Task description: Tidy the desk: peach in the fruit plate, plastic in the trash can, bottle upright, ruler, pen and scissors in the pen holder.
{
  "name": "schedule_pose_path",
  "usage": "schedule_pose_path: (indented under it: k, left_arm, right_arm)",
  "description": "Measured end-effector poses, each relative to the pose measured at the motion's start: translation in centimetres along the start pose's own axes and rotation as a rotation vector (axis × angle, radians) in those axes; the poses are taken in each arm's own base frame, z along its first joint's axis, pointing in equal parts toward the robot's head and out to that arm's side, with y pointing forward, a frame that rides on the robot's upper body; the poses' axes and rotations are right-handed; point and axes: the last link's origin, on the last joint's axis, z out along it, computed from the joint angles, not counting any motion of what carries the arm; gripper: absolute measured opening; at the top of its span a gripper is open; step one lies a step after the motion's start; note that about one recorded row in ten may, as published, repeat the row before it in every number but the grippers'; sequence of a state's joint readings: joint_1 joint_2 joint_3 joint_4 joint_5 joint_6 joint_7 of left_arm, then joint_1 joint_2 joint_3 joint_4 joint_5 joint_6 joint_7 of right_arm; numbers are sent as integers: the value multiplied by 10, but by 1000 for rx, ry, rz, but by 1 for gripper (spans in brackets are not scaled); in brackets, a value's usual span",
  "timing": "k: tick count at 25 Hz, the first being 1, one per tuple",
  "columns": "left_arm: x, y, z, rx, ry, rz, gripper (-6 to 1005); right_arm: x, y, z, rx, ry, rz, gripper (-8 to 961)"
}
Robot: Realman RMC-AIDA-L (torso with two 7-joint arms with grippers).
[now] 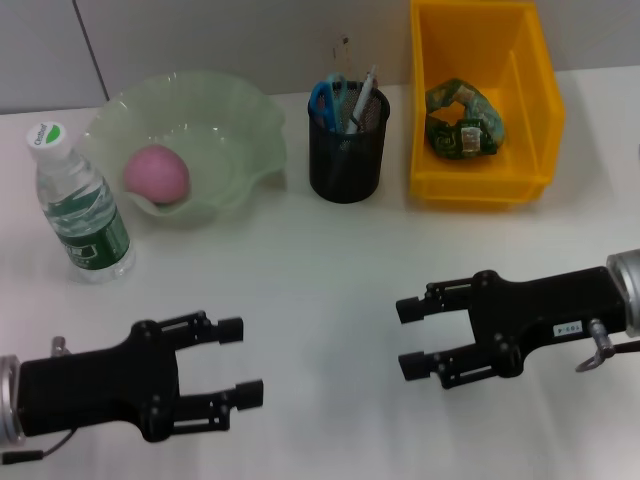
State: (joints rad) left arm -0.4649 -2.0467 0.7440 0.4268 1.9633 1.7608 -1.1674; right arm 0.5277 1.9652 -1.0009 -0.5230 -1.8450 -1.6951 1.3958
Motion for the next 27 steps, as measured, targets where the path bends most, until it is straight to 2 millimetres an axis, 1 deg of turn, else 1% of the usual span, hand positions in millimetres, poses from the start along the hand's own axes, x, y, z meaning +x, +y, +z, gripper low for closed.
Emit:
schedule_pose_path:
  k: [6,27]
  left_arm:
    - [-3,1,1,-13,-22,-4,806]
    - [0,-1,-4,-21,-45,0,806]
  right_arm:
    - [5,2,3,-2,9,-24,753]
    - [4,3,7,1,-11,-33,752]
